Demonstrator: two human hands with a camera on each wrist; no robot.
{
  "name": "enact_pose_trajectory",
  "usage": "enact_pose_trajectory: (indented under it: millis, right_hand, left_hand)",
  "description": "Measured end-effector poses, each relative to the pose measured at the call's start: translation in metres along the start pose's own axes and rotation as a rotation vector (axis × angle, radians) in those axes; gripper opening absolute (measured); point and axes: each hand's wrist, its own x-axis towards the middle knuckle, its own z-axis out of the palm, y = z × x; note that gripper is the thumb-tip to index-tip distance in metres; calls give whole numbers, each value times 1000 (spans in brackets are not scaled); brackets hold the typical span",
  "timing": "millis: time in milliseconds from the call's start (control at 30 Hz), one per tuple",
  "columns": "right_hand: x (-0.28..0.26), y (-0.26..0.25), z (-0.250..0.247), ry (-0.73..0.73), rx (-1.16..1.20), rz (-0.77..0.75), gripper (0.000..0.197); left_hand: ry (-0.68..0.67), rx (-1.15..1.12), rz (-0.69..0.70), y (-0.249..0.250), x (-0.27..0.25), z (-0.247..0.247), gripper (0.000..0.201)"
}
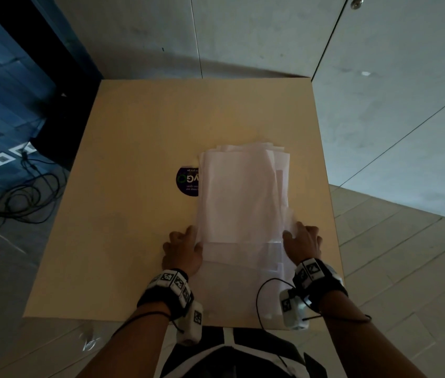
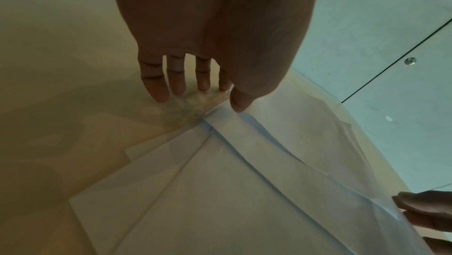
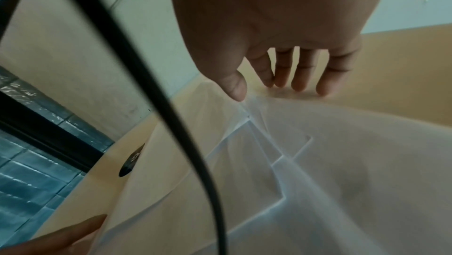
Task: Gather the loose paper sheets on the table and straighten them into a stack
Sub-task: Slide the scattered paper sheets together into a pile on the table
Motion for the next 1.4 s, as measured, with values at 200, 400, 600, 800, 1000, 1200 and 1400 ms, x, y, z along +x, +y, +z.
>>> enact_pose_trajectory:
  millis: [200, 400, 600, 800, 1000, 1200, 1400]
  right_hand:
    - [-1, -8, 2, -48, -24, -36, 47]
    - [9, -16, -4, 1, 80, 24, 57]
    - [18, -32, 2, -81, 157, 84, 64]
    - [23, -41, 3, -33, 141, 137, 63]
    - [27, -49, 11, 5, 67, 140, 61]
    - [35, -62, 12, 5, 164, 172, 56]
    - [44, -66, 12, -25, 324, 172, 64]
  left_hand:
    - [-80, 17, -22, 6, 5, -1, 52]
    - [-37, -82, -46, 9, 21, -10, 48]
    - [-48, -56, -21, 35, 28, -5, 45]
    - [-52, -87, -26, 38, 33, -8, 45]
    - [-34, 20, -8, 35, 32, -6, 57]
    - [-46, 14, 9, 42, 33, -9, 57]
    - [-38, 13, 26, 41, 33, -10, 56]
